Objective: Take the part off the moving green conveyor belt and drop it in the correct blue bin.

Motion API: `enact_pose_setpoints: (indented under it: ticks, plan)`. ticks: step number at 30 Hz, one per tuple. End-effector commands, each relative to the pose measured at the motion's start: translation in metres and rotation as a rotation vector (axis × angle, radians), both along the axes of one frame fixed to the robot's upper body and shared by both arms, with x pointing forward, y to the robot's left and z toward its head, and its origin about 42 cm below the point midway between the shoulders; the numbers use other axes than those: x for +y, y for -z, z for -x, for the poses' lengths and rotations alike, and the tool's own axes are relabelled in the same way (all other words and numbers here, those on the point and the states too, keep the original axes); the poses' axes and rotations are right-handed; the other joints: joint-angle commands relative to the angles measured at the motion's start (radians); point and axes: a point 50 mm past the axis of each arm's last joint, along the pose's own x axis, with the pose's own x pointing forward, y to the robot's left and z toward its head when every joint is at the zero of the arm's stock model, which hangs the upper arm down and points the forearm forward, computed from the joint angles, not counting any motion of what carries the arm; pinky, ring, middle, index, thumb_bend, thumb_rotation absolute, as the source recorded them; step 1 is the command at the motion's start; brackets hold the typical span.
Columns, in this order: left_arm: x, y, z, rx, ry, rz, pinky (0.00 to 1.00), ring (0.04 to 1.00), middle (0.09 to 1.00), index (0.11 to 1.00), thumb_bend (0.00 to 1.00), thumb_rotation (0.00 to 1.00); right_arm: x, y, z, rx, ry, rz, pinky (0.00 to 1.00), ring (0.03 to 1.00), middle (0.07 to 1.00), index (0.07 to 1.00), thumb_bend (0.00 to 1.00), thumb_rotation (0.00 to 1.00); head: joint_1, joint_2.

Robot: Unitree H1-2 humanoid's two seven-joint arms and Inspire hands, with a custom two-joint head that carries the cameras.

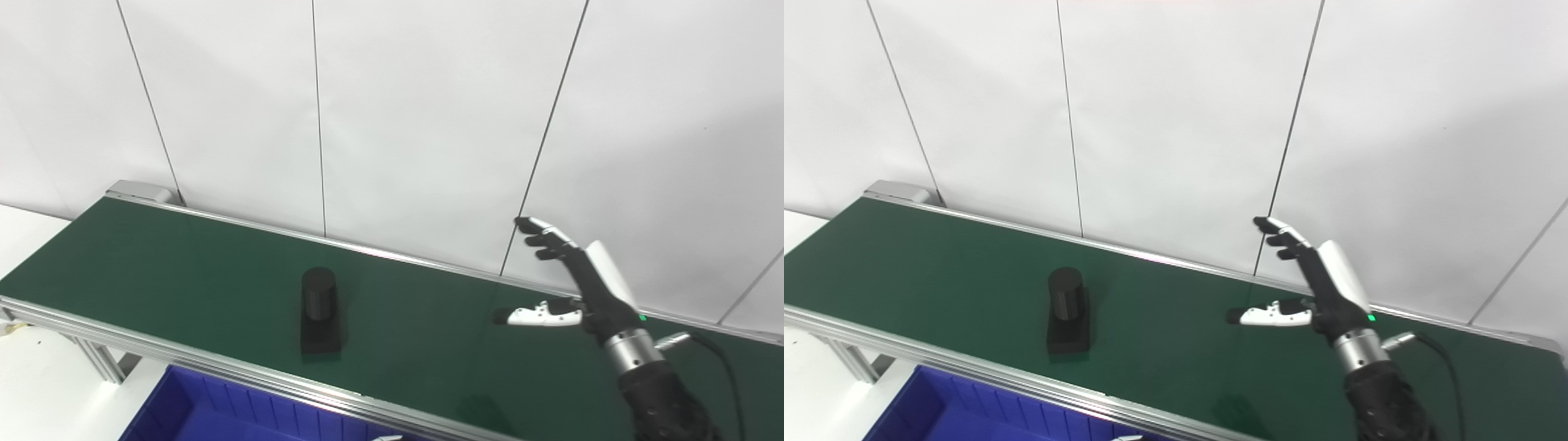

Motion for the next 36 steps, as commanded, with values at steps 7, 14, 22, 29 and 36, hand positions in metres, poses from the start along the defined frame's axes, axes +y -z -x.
enact_pose_setpoints:
  ticks: [7,14,22,29,36]
  plan:
    - [-0.002,-0.012,-0.009,-0.088,-0.003,0.016,0.73,0.812,0.837,0.805,0.95,0.13,0.044,-0.02,-0.019,-0.055,-0.055,0.003,0.76,0.809,0.846,0.869,0.85,0.33,0.003,0.0]
    - [-0.002,-0.016,-0.007,-0.116,0.001,0.001,0.73,0.801,0.825,0.797,0.97,0.16,0.064,-0.016,-0.022,-0.024,-0.084,0.007,0.77,0.842,0.877,0.876,0.83,0.28,0.002,0.001]
    - [0.01,-0.026,0.005,-0.105,-0.02,0.086,0.68,0.796,0.832,0.8,0.98,0.11,0.081,-0.015,-0.023,0.008,-0.104,-0.001,0.74,0.838,0.884,0.882,0.84,0.28,-0.004,0.0]
    - [0.021,-0.03,0.015,-0.107,-0.029,0.076,0.68,0.786,0.823,0.803,0.98,0.1,0.09,-0.011,-0.024,0.015,-0.115,0.029,0.75,0.829,0.87,0.881,0.84,0.3,-0.001,0.002]
    - [0.014,-0.029,0.018,-0.098,-0.028,0.093,0.66,0.768,0.806,0.786,0.99,0.1,0.098,-0.005,-0.029,0.049,-0.118,0.037,0.76,0.837,0.866,0.886,0.85,0.31,0.008,0.005]
